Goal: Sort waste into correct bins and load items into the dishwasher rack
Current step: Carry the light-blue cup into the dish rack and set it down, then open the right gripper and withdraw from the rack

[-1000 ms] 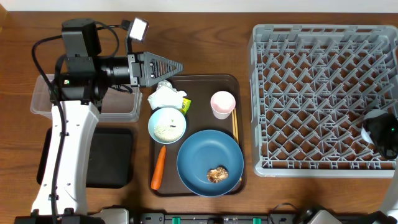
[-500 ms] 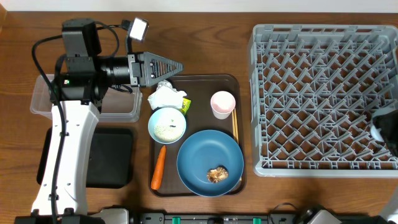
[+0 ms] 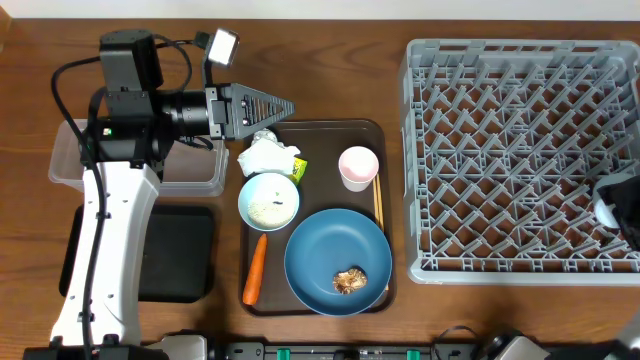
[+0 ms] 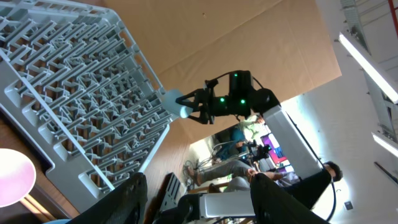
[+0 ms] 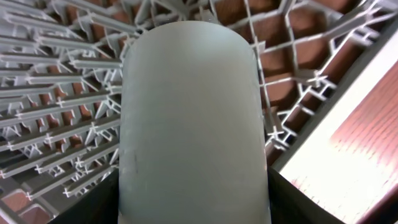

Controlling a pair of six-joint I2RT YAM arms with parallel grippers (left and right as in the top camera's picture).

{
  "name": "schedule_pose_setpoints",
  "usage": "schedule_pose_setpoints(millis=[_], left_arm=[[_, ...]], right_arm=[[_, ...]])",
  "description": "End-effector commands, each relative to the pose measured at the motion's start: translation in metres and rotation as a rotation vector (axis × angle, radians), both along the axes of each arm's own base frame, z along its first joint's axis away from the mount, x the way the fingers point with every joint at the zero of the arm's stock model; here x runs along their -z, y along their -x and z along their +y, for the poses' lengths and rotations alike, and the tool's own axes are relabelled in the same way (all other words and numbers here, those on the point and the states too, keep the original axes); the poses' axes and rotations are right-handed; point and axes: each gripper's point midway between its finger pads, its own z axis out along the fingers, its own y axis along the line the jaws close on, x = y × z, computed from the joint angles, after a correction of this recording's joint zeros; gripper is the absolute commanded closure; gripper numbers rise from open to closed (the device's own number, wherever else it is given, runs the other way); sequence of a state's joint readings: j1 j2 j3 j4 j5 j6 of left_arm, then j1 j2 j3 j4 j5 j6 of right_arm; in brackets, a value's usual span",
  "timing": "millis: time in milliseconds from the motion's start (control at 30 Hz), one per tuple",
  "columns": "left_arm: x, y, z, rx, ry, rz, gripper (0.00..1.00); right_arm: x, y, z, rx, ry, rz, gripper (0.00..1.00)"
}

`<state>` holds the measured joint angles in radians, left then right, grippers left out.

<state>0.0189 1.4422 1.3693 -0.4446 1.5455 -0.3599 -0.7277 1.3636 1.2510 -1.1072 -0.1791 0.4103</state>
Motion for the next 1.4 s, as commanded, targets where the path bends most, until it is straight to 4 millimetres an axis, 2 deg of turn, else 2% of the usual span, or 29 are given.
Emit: schedule_pose_setpoints(millis=[0,200,367,467,567,700,767,900,933,1000,1033,1067,1100,1133,1167,1200,1233,1300,1367], left_arm=[[-0.005,0.002,0.001,0.007,0.007,-0.019,0.45],[-0.005,0.002,0.001,0.007,0.007,-0.020,0.45],[-0.005,0.002,0.001,0.007,0.006,-0.020,0.45],[-0.005,0.002,0.001,0.007,0.006,-0.020,0.45],[-0.005,0.002,0.001,0.007,0.007,-0.018,0.45],[-0.004,0.002,0.001,0.007,0.007,-0.011,0.45],[-0.004,0.002,0.001,0.007,0.007,-0.009,0.45],[-0.004,0.002,0.001,0.008,0.007,-0.008,0.45],[-0.004,0.002,0.000,0.009,0.007,-0.008,0.45],[-0.004,0.002,0.000,0.009,0.007,-0.009,0.45],[-0.004,0.002,0.000,0.009,0.007,-0.009,0.45],[-0.004,0.002,0.000,0.009,0.007,-0.009,0.45],[-0.004,0.002,0.000,0.009,0.007,-0.009,0.45],[-0.004,0.002,0.000,0.009,0.007,-0.009,0.45],[-0.004,0.002,0.000,0.009,0.007,-0.009,0.45],[-0.004,0.002,0.000,0.008,0.006,-0.009,0.45],[-0.004,0.002,0.001,0.008,0.006,-0.009,0.45],[-0.003,0.001,0.001,0.003,0.002,-0.011,0.45],[-0.003,0.001,0.001,0.003,0.002,-0.012,0.45]], right_arm=[[0.013,-0.004,-0.002,0.020,-0.060,0.023,0.55],[0.041,-0.004,0.001,0.021,-0.151,0.103,0.55],[0.050,-0.002,0.002,0.025,-0.182,0.134,0.52],[0.048,-0.005,0.004,0.022,-0.196,0.111,0.31],[0.039,-0.011,0.002,0.028,-0.219,0.061,0.21],[0.018,-0.020,-0.007,0.036,-0.229,-0.018,0.18],[0.002,-0.031,-0.005,-0.025,-0.234,-0.090,0.20],[-0.051,-0.054,0.008,-0.215,-0.182,-0.261,0.21],[-0.074,-0.059,0.016,-0.283,-0.128,-0.311,0.21],[-0.089,-0.060,0.023,-0.328,-0.075,-0.330,0.20],[-0.095,-0.058,0.027,-0.338,-0.041,-0.319,0.21],[-0.097,-0.055,0.031,-0.344,-0.008,-0.296,0.27],[-0.097,-0.051,0.034,-0.348,0.016,-0.265,0.39],[-0.093,-0.046,0.038,-0.348,0.033,-0.219,0.45],[-0.088,-0.041,0.042,-0.350,0.035,-0.178,0.47],[-0.081,-0.037,0.048,-0.360,0.027,-0.135,0.59],[-0.075,-0.034,0.054,-0.371,0.019,-0.103,0.75],[-0.058,-0.028,0.060,-0.376,0.010,-0.030,0.77],[-0.040,-0.018,0.054,-0.302,0.020,0.053,0.89]])
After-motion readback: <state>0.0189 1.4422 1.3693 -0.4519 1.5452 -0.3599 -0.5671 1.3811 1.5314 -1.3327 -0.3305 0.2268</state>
